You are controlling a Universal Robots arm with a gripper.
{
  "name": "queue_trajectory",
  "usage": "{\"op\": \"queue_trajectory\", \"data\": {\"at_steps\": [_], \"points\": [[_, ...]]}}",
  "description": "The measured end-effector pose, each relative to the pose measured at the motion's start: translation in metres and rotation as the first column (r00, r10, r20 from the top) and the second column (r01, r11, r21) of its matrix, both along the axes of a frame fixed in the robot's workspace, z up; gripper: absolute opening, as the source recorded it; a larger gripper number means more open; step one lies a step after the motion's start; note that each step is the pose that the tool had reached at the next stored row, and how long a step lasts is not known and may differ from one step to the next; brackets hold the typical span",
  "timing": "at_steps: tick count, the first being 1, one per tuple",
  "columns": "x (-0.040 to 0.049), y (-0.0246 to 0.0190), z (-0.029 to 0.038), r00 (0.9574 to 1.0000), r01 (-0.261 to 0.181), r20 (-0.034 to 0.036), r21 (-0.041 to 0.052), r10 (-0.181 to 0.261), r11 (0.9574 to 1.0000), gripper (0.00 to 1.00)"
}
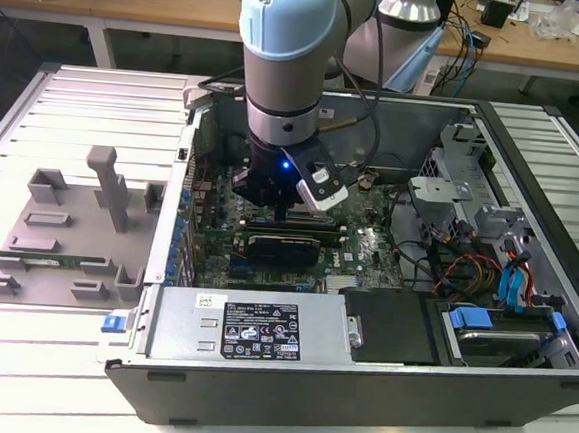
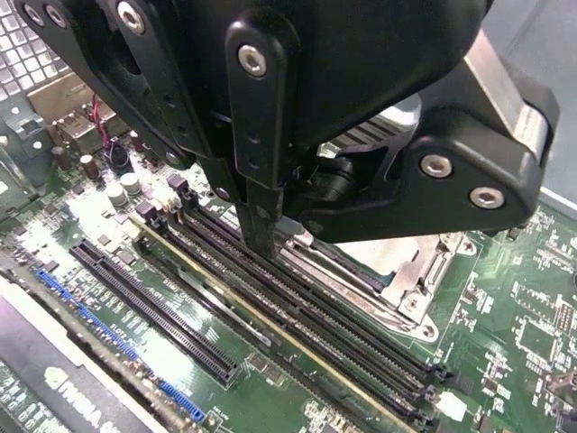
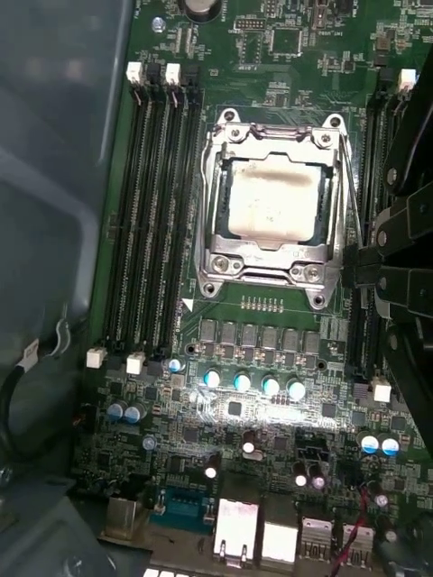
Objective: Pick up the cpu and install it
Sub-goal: 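Install the second cpu locking lever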
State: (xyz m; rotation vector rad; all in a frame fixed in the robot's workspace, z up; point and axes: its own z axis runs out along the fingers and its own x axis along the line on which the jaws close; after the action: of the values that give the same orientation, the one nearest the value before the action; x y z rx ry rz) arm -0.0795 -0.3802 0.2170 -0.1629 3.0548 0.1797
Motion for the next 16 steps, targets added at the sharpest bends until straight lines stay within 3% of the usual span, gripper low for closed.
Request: {"op": "queue_trajectory", "data": {"at_steps": [1,3,4,7,9,14,16], "points": [[-0.0006,-0.0007,-0.0005,1.0000,-0.007,0.0049,0.0148,0.007,0.9999,0.11],[-0.0013,-0.0009,-0.0013,0.9998,-0.014,0.0125,0.0343,0.013,0.9993,0.11],[-0.0013,-0.0008,-0.0019,0.9998,-0.015,0.0145,0.0386,0.014,0.9991,0.11],[-0.0015,-0.0009,-0.0025,0.9998,-0.016,0.0150,0.0404,0.015,0.9991,0.11],[-0.0015,-0.0008,-0.0043,0.9997,-0.016,0.0177,0.0547,0.015,0.9984,0.11],[-0.0016,-0.0009,-0.0047,0.9997,-0.016,0.0179,0.0560,0.015,0.9983,0.11],[-0.0017,-0.0009,-0.0011,0.9997,-0.016,0.0179,0.0561,0.015,0.9983,0.11]]}}
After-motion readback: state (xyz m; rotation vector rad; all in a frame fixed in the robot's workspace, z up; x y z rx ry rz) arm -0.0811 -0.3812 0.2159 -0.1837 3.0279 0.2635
